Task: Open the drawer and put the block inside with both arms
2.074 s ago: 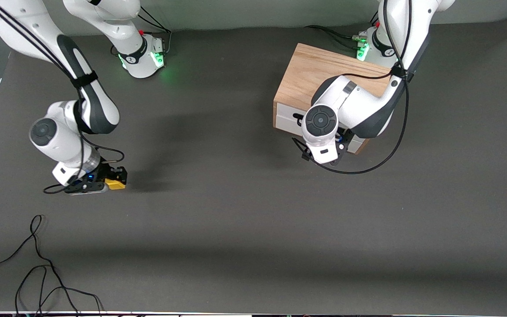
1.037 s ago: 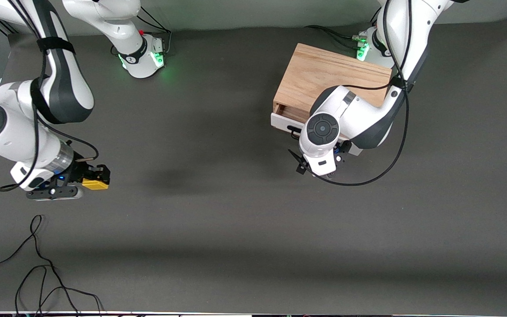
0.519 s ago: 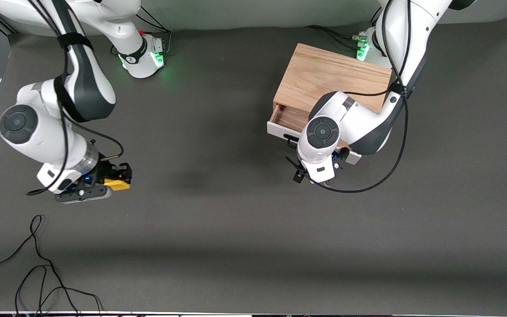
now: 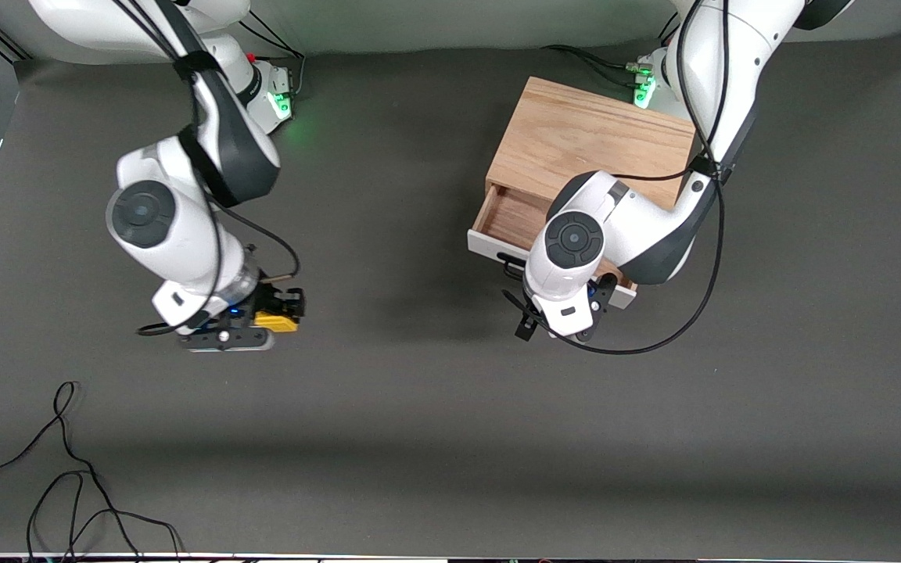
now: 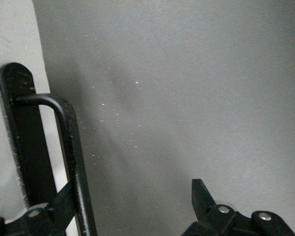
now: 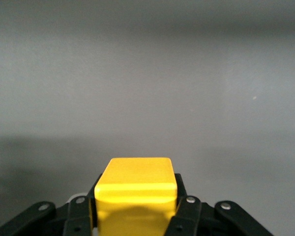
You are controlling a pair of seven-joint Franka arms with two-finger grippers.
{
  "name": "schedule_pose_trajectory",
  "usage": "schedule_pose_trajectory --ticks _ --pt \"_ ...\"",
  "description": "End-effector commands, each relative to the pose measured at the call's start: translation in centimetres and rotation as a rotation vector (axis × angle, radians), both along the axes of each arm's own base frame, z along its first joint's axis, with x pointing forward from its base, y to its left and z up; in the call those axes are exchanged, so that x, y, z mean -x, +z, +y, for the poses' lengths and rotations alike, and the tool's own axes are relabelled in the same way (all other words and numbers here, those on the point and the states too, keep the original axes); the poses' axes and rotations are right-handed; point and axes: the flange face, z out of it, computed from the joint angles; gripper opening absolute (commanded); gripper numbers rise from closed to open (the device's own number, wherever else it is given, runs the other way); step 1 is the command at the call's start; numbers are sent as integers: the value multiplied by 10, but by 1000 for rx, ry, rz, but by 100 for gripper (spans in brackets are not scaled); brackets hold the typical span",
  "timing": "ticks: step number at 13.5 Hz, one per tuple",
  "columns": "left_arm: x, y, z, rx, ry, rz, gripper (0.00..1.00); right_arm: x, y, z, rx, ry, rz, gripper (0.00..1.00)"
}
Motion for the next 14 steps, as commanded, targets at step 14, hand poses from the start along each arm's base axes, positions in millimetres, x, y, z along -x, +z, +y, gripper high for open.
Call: schedule_pose_trajectory --ticks 14 --pt "-38 142 125 -34 -192 -3 100 -31 18 3 -2 -198 -4 0"
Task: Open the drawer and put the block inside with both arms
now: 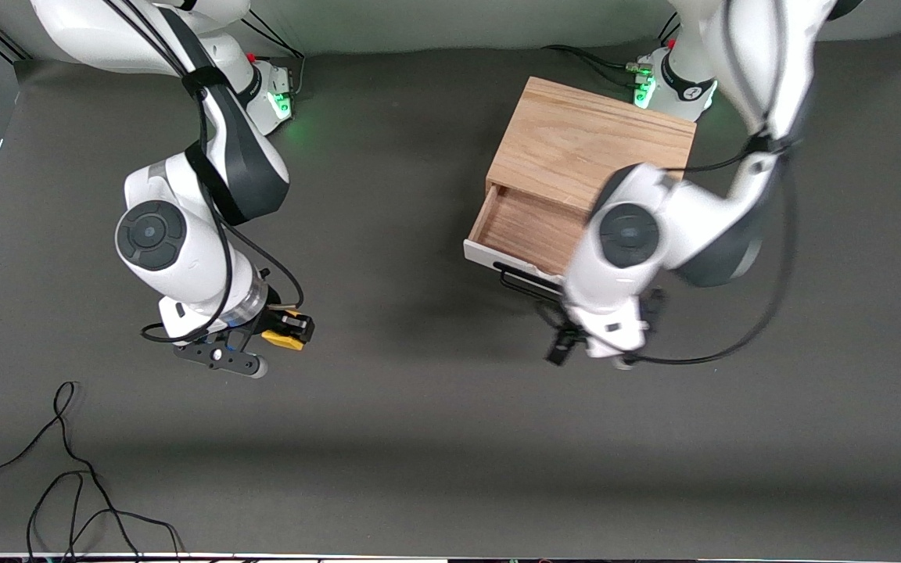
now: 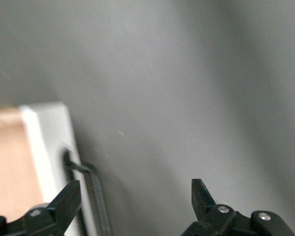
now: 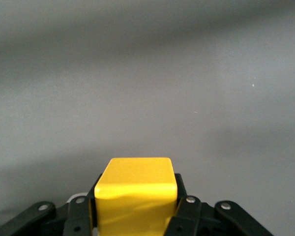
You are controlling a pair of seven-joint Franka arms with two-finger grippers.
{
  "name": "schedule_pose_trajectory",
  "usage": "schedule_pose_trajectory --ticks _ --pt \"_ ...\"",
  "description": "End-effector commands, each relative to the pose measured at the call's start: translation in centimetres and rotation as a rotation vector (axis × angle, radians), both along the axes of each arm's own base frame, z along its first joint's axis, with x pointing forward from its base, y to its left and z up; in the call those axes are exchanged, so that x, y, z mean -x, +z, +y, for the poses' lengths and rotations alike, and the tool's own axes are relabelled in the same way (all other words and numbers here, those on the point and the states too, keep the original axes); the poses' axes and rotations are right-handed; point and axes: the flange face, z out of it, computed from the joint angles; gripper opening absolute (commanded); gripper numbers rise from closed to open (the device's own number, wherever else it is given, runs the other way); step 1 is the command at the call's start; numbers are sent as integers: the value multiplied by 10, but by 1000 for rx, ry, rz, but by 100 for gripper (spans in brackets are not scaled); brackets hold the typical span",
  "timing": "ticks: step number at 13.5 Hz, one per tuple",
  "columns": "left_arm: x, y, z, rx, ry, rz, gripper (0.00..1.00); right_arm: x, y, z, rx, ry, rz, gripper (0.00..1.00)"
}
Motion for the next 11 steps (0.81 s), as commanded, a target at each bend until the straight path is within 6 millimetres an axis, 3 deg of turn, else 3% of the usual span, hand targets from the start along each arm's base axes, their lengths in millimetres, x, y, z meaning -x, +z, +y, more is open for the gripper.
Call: schedule_pose_trajectory --ticks 1,4,6,7,9,11 --pt "10 53 74 8 -153 85 100 2 6 12 8 19 15 0" --pt "20 97 171 41 -352 155 100 28 7 63 11 -9 48 0" --pt "34 121 220 51 -489 182 100 52 10 118 6 -23 43 0" --pt "41 127 242 55 -542 183 100 59 1 139 5 -18 51 0" --pt "61 139 263 71 -646 172 100 64 -1 169 -27 -23 58 0" --pt "83 148 278 54 -751 160 100 78 3 217 -84 -34 65 0"
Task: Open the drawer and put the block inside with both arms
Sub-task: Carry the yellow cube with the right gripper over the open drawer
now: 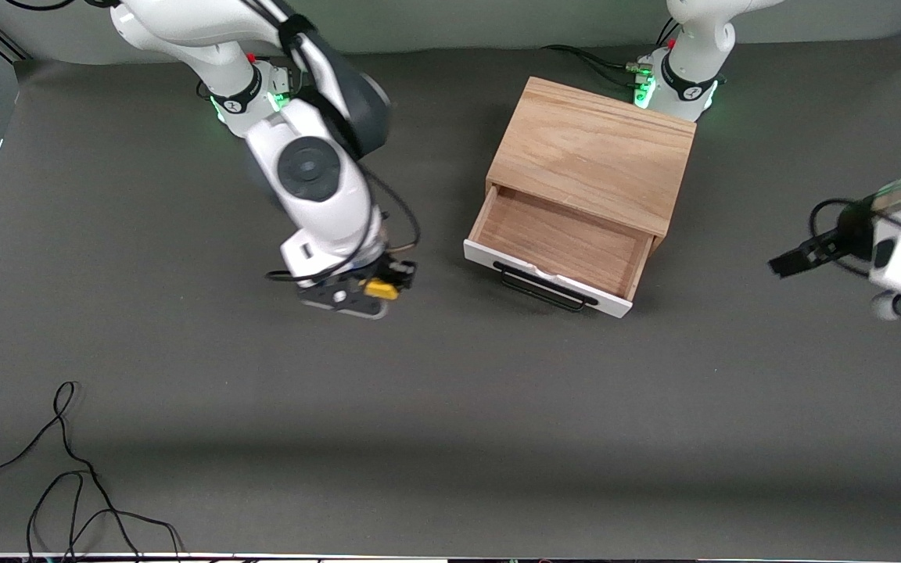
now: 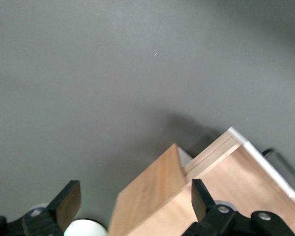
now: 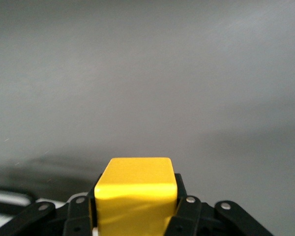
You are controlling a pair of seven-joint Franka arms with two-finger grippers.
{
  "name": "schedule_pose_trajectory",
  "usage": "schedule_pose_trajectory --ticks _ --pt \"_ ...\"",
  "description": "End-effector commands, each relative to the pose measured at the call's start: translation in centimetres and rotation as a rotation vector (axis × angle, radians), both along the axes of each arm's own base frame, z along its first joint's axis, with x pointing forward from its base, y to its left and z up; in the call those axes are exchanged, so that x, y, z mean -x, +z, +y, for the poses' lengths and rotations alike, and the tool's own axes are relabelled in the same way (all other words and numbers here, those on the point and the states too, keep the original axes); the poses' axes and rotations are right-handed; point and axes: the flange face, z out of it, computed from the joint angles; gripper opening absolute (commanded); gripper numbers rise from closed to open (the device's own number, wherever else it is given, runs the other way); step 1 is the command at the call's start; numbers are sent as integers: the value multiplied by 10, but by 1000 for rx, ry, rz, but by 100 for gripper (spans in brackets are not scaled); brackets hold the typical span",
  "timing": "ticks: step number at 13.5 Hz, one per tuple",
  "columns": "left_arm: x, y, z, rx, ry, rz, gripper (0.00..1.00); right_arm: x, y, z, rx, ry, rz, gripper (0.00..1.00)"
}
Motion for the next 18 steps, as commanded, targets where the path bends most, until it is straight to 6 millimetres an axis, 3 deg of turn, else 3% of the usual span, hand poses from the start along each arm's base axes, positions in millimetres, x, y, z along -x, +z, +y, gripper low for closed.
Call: schedule_pose_trajectory --ticks 1,2,4,7,10,12,15,18 --pt "41 11 2 -4 -144 -13 100 2 4 59 -64 -36 6 0" --pt "46 17 0 -2 -199 -22 100 16 -6 88 -66 -26 8 0" --pt "57 22 -1 -11 -272 -44 100 32 -21 126 -76 -26 5 0" --pt "67 22 -8 -45 -294 -88 100 59 -25 167 -90 -37 -2 0" --pt "56 20 -2 -18 -285 -106 100 100 -23 198 -85 -31 2 0" --pt "49 24 1 -9 -310 -114 100 114 -33 208 -65 -23 3 0" --pt "46 28 5 -6 -304 -128 100 114 -58 209 -33 -130 27 0" --pt "43 33 5 -5 -308 -136 100 115 -64 208 -18 -296 55 0"
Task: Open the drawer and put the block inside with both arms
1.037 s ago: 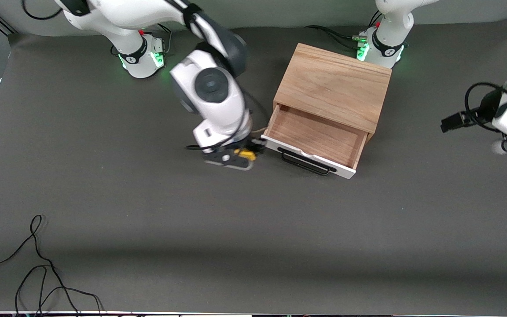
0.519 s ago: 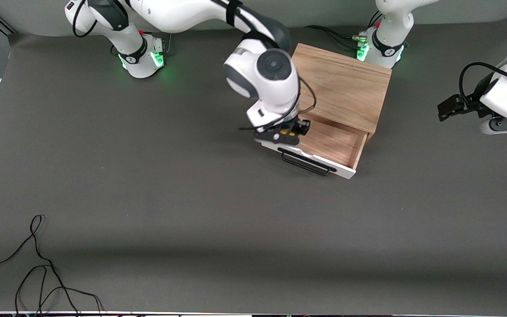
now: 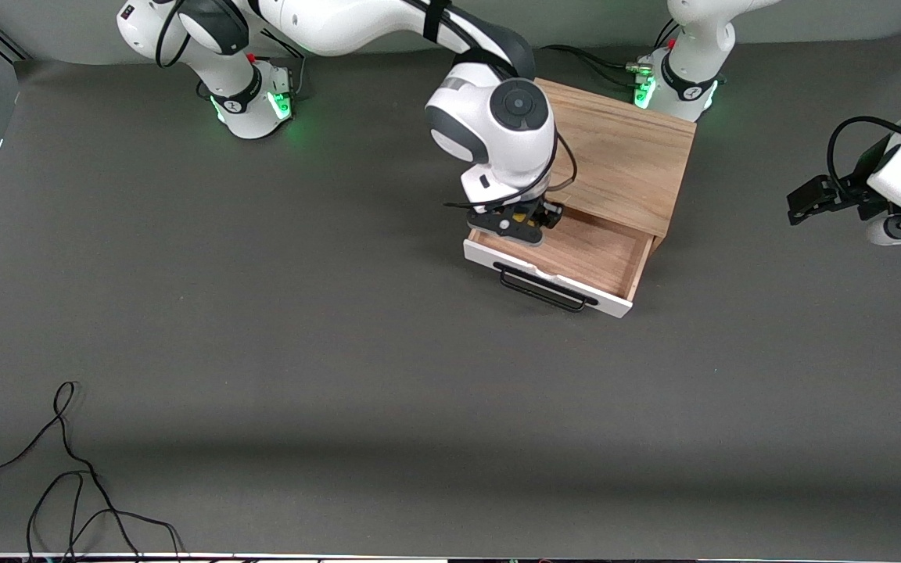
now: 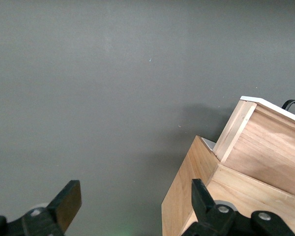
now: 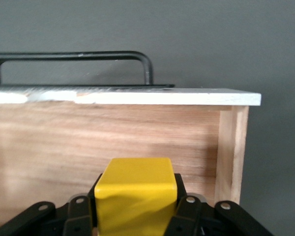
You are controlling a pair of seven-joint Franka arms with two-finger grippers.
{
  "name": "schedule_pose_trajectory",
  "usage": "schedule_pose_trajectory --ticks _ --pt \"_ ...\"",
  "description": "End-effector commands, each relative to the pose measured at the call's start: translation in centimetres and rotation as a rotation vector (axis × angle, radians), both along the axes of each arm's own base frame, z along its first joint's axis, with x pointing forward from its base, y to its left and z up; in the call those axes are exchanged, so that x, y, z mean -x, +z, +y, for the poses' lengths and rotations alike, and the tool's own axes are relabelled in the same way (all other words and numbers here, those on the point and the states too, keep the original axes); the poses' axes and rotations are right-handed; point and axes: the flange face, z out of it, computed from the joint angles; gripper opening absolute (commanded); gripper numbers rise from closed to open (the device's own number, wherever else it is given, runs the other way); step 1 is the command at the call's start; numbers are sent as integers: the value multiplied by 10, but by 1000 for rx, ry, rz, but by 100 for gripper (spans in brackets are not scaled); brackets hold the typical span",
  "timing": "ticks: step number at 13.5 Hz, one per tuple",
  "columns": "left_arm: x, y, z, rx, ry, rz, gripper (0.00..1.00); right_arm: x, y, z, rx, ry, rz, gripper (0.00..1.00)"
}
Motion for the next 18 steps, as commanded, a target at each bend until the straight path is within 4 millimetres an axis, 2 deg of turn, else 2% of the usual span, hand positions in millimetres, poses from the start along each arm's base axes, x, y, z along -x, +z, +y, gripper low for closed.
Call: schedule_pose_trajectory --ticks 1,4,6,11,14,18 --pt "-7 10 3 22 -16 -13 100 -1 1 0 18 -135 19 0" --pt "-14 12 -7 26 -42 -15 100 0 -11 -4 33 -170 50 0" --pt "-16 12 0 29 -50 -19 100 3 -25 -7 57 -161 65 0" --pt "-19 16 0 38 -62 -36 100 6 -40 -7 77 -146 69 0" --pt "-33 16 -3 40 -65 -33 100 7 -41 -5 75 -95 65 0" --pt "-34 12 -6 43 -68 -24 100 9 -40 -4 68 -4 59 0"
